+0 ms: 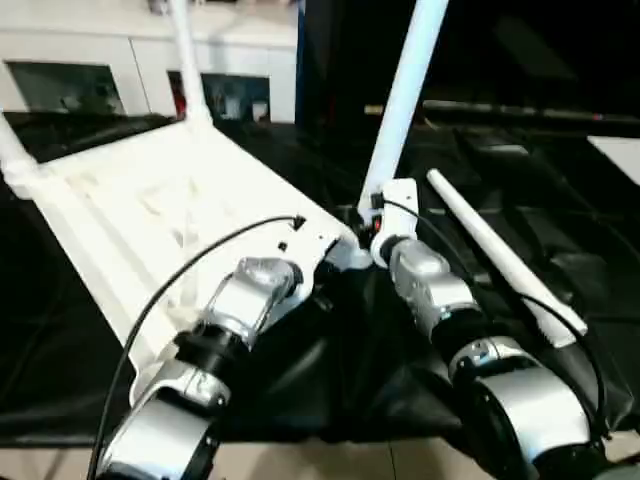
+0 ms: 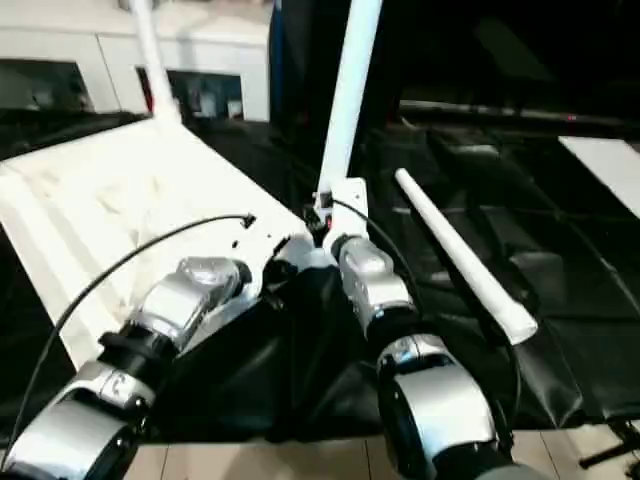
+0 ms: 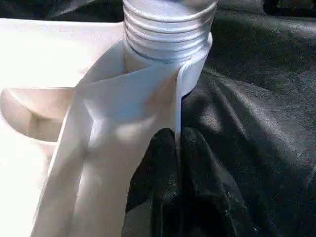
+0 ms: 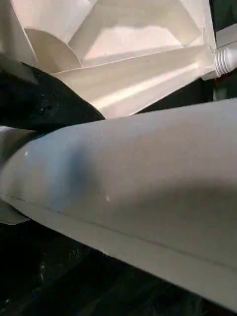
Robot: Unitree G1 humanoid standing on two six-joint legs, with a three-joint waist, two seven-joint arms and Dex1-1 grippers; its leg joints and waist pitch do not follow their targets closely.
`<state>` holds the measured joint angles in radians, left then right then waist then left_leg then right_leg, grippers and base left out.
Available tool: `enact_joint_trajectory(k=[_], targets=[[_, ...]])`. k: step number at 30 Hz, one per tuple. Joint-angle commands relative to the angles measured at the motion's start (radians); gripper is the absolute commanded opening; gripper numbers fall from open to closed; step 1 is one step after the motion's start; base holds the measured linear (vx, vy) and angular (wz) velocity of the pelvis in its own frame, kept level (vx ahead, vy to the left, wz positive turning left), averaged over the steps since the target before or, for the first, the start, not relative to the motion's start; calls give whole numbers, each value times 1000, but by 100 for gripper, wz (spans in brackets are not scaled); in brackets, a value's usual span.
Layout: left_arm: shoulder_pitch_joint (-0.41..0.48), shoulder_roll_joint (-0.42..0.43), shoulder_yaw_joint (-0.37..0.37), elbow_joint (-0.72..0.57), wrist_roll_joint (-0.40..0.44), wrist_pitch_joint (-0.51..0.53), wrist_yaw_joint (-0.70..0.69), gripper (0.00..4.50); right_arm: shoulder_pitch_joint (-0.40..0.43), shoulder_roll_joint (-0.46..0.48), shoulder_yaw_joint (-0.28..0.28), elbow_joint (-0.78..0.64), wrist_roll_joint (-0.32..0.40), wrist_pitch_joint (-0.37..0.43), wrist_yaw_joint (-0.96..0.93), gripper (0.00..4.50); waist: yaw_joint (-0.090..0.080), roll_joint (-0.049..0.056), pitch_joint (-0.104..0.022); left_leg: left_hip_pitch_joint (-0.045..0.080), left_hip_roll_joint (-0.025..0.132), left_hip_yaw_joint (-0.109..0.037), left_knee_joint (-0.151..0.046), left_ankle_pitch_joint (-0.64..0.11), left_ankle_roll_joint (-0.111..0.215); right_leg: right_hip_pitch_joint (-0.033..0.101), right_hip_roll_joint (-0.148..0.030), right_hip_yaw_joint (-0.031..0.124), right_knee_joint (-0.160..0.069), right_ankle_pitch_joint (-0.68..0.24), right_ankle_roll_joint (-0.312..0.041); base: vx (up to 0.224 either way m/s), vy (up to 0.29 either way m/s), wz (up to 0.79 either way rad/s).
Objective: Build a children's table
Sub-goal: Insert table leg to table base
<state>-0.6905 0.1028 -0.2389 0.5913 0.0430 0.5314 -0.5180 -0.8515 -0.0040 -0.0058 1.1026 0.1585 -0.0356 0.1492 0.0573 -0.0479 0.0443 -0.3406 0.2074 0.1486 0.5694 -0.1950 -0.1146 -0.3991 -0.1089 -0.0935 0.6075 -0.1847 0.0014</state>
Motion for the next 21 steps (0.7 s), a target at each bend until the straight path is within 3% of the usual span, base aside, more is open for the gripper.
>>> enact_joint_trajectory(k=[1, 4, 5, 8, 14, 21], targets=[[-11, 34, 31, -22, 7, -38, 6, 0, 66, -15, -12, 117, -16, 54, 7, 191, -1, 8, -52, -17, 12, 10, -76, -296, 12, 34, -33, 45, -91, -357, -129, 0, 0, 0], [-8, 48, 23, -27, 6, -44, -8, 0, 55, -15, -10, 111, -26, 35, 45, 191, 0, 9, -51, -20, 13, 14, -76, -260, 16, 38, -31, 44, -85, -302, -154, 0, 0, 0], [-7, 54, 21, -29, 6, -46, -14, 0, 52, -15, -9, 107, -28, 31, 54, 247, -1, 9, -49, -19, 12, 16, -76, -276, 16, 37, -31, 44, -89, -329, -153, 0, 0, 0], [-6, 63, 19, -29, 5, -52, -27, 0, 46, -15, -5, 103, -33, 23, 67, 269, 0, 10, -49, -18, 13, 15, -77, -282, 16, 36, -34, 45, -93, -355, -150, 0, 0, 0], [1, 77, 17, -33, 1, -64, -48, 0, 39, -13, 3, 95, -44, -3, 132, 327, -3, 10, -52, -24, 15, 17, -73, -218, 22, 42, -32, 46, -78, -256, -184, 0, 0, 0], [12, 100, -4, -42, 0, -115, -105, 0, 57, -37, 9, 29, -33, -32, 265, 392, -4, 10, -58, -25, 14, 22, -63, -129, 58, 51, -31, 46, -64, -122, -232, 0, 0, 0]])
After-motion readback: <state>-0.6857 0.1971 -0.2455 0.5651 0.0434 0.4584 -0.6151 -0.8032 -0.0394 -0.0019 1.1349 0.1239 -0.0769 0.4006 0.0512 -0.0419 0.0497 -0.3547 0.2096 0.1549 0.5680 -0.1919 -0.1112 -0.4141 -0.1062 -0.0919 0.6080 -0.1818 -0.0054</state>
